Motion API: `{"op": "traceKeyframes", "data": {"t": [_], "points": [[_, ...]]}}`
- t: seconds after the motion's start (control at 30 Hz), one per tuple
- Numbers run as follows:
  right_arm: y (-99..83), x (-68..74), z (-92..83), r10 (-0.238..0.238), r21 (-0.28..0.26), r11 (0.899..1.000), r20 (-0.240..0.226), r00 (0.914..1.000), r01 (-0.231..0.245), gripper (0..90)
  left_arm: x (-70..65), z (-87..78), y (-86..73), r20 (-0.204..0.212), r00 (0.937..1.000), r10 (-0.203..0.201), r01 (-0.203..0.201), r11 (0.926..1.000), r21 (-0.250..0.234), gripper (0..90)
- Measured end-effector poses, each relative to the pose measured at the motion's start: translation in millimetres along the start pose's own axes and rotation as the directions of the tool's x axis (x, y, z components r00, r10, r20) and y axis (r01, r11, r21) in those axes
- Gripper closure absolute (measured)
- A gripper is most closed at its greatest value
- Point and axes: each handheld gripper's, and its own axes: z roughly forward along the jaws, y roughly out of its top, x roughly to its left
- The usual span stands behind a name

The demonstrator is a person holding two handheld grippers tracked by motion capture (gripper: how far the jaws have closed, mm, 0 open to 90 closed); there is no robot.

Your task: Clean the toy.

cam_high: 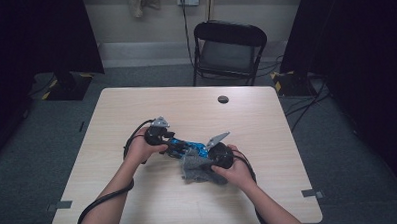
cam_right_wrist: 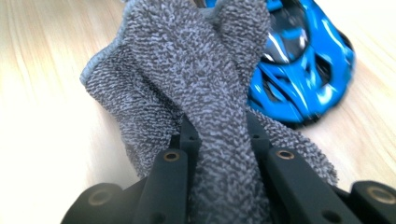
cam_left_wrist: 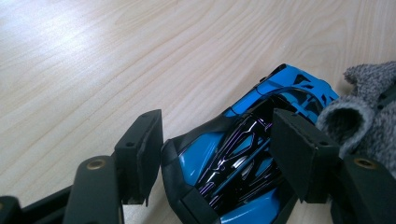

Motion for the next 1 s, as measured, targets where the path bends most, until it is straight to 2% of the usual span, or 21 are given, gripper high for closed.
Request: {"op": "traceKeyframes", "data": {"t": [0.17, 0.3, 0.43, 0.6, 0.7, 0.77, 0.87, 0.93, 1.0], "points": [[-6.9, -5.5, -7.2, 0.013, 0.0, 1.0, 0.014, 0.9998, -0.013, 76.7, -0.8, -0.1, 0.2, -0.006, 1.0, -0.001, 0.001, 1.0, 0.002, 35.4], [-0.8, 5.0, -9.5, -0.036, -0.006, 0.999, 0.014, 0.9993, 0.036, 76.7, -1.2, -0.7, 1.0, -0.012, 0.9999, -0.003, 0.003, 0.9999, 0.01, 35.4], [15.8, 20.2, -5.5, -0.082, -0.031, 0.996, -0.022, 0.9964, 0.081, 76.7, -1.9, -0.5, 0.5, -0.013, 0.9999, -0.008, 0.008, 1.0, 0.002, 35.4], [38.2, 35.2, 14.6, -0.124, -0.07, 0.99, -0.083, 0.9888, 0.119, 76.7, -1.9, -0.7, -1.3, -0.014, 0.9999, -0.009, 0.009, 0.9999, -0.009, 35.4], [46.9, 42.0, 28.1, -0.139, -0.076, 0.988, -0.11, 0.9841, 0.132, 76.7, -1.6, -0.9, -2.0, -0.014, 0.9999, -0.004, 0.004, 0.9999, -0.011, 35.4], [53.4, 47.8, 38.3, -0.16, -0.07, 0.986, -0.135, 0.9779, 0.152, 76.6, -1.7, -0.9, -2.0, -0.015, 0.9999, -0.005, 0.005, 0.9999, -0.011, 35.4], [61.7, 55.3, 46.9, -0.184, -0.064, 0.982, -0.149, 0.9715, 0.177, 76.4, -1.6, -0.9, -1.7, -0.014, 0.9999, -0.005, 0.005, 0.9999, -0.009, 35.4], [65.2, 55.6, 52.2, -0.187, -0.066, 0.981, -0.14, 0.9723, 0.18, 76.3, -1.7, -0.9, -2.1, -0.014, 0.9999, -0.007, 0.007, 0.9999, -0.012, 35.4], [65.5, 52.3, 55.2, -0.168, -0.065, 0.985, -0.136, 0.9763, 0.161, 76.3, -1.7, -1.1, -3.0, -0.016, 0.9998, -0.008, 0.008, 0.9998, -0.016, 35.4]]}}
